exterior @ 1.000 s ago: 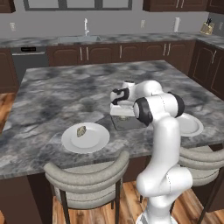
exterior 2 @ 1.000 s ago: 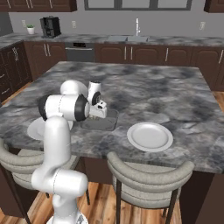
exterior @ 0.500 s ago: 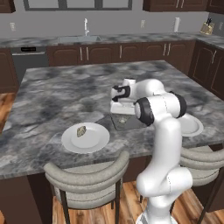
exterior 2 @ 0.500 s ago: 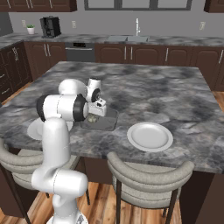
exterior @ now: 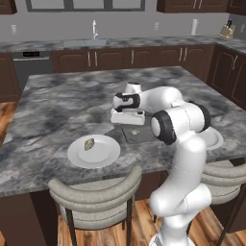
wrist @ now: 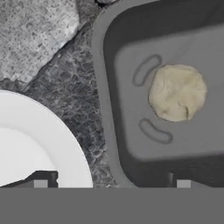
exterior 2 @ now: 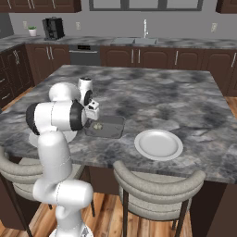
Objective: Place two dumplings into each of the tupperware containers and then place the containers in the fridge.
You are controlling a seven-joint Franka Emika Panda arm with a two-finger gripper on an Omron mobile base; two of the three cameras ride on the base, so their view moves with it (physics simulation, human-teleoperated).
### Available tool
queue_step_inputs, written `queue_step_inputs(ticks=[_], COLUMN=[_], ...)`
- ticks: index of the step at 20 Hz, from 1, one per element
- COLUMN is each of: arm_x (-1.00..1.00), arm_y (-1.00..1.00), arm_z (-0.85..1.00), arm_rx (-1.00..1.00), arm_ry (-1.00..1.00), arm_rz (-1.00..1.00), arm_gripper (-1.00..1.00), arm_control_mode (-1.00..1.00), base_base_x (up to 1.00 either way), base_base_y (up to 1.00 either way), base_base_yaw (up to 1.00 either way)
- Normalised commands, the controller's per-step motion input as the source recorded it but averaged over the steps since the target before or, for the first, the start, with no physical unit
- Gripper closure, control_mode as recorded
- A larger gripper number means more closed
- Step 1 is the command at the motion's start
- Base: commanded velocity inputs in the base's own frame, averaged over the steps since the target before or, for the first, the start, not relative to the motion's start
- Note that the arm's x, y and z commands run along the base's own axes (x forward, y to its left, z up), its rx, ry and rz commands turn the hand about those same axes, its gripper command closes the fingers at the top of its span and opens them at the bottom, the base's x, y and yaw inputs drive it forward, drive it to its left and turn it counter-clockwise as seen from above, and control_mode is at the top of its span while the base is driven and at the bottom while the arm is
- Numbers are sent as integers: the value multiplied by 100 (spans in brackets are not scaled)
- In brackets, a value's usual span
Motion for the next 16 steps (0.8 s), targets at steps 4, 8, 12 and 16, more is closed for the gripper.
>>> queue_step_inputs(ticks=[4,8,12,16], arm_x=[-15,-28,-61,-48], arm_y=[74,49,32,22], arm_z=[1,19,34,22], arm_rx=[0,-2,-3,-3], arm_ry=[-7,-4,-1,-7], arm_rz=[-1,-8,-16,-7], arm_gripper=[-100,-100,-100,-100], arm_control_mode=[-100,-100,-100,-100], base_base_x=[0,0,0,0], base_base_y=[0,0,0,0], base_base_yaw=[0,0,0,0])
